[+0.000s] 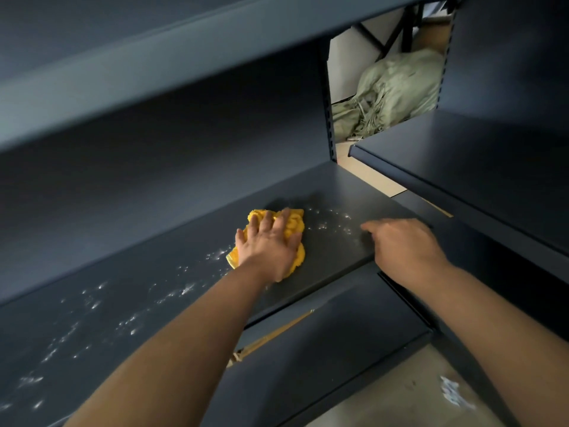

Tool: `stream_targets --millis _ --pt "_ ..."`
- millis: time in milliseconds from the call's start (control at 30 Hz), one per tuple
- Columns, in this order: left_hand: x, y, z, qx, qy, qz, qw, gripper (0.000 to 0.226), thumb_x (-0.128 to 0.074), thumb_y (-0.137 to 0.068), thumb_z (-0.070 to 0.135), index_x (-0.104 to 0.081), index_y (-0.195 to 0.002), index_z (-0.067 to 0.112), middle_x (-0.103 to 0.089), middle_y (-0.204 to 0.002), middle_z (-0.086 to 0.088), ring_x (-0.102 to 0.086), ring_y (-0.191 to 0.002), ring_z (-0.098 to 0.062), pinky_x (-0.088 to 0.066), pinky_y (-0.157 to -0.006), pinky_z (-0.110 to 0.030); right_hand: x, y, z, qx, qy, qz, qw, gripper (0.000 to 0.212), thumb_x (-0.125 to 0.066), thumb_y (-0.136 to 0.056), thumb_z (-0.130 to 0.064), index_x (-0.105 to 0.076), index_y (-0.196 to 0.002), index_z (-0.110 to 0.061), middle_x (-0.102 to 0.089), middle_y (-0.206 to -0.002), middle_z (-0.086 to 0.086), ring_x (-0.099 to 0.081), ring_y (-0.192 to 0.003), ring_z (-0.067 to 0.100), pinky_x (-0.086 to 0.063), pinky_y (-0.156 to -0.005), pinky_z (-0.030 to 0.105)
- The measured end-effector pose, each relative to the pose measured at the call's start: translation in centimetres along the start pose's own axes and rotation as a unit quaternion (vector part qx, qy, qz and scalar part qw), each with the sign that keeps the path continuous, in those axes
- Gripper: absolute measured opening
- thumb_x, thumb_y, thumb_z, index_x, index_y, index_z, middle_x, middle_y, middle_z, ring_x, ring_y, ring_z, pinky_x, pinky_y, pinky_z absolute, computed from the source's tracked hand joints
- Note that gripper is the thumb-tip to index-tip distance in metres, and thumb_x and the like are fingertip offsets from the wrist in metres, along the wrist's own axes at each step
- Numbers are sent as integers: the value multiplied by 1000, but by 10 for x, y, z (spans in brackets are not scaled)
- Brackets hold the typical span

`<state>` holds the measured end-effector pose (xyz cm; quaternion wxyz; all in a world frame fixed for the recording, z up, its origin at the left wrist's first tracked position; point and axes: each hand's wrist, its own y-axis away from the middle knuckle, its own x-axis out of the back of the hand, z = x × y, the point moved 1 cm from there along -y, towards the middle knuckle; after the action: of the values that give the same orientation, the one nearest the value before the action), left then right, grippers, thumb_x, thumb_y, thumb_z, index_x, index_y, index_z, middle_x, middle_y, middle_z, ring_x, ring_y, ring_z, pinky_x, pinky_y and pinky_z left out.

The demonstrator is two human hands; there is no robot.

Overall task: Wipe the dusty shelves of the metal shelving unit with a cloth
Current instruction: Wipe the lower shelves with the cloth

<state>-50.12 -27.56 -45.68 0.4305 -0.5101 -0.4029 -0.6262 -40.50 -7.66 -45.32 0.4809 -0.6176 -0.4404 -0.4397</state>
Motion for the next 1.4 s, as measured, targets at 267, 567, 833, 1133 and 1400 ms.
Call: stream_targets --millis 267,567,833,1133,1400 --pt "-1 -49 21 29 12 -8 999 61 -18 -98 60 -7 -154 37 -6 -163 8 4 -150 -24 1 -118 -51 -8 9 15 -5 -90 34 995 56 -47 -89 -2 -52 -136 -33 -66 -123 -4 -63 -109 20 -47 -89 26" --pt "-13 -28 94 -100 54 -48 992 63 -22 -98 60 -6 -154 36 -5 -163 7 7 -149 -20 7 -119 -47 -11 3 22 10 -102 43 994 59 -47 -92 -8 -35 -148 -25 -64 -125 -8 -63 -109 21 -50 -86 32" --pt "30 -18 24 23 127 10 992 54 -48 -95 16 -35 -147 20 -37 -151 -8 -41 -134 -30 -38 -105 -36 7 -13 -10 -7 -152 13 988 50 -34 -100 -41 -33 -147 -24 -33 -152 13 -37 -135 33 -35 -107 41" --pt "18 -46 -14 9 -56 -41 998 33 -40 -96 25 -52 -126 17 -54 -133 -10 -53 -119 -33 -45 -88 -39 -32 -62 -49 36 -46 -151 987 72 -30 -93 -62 1 -152 -35 7 -162 -1 11 -147 37 -5 -118 50" --pt "19 -62 -25 -11 -105 -33 994 31 -43 -94 15 -60 -118 23 -63 -115 -4 -61 -103 -27 -48 -76 -33 -51 -127 -73 65 -4 -151 986 60 -19 -99 -52 3 -152 -35 3 -162 3 18 -146 30 4 -120 47"
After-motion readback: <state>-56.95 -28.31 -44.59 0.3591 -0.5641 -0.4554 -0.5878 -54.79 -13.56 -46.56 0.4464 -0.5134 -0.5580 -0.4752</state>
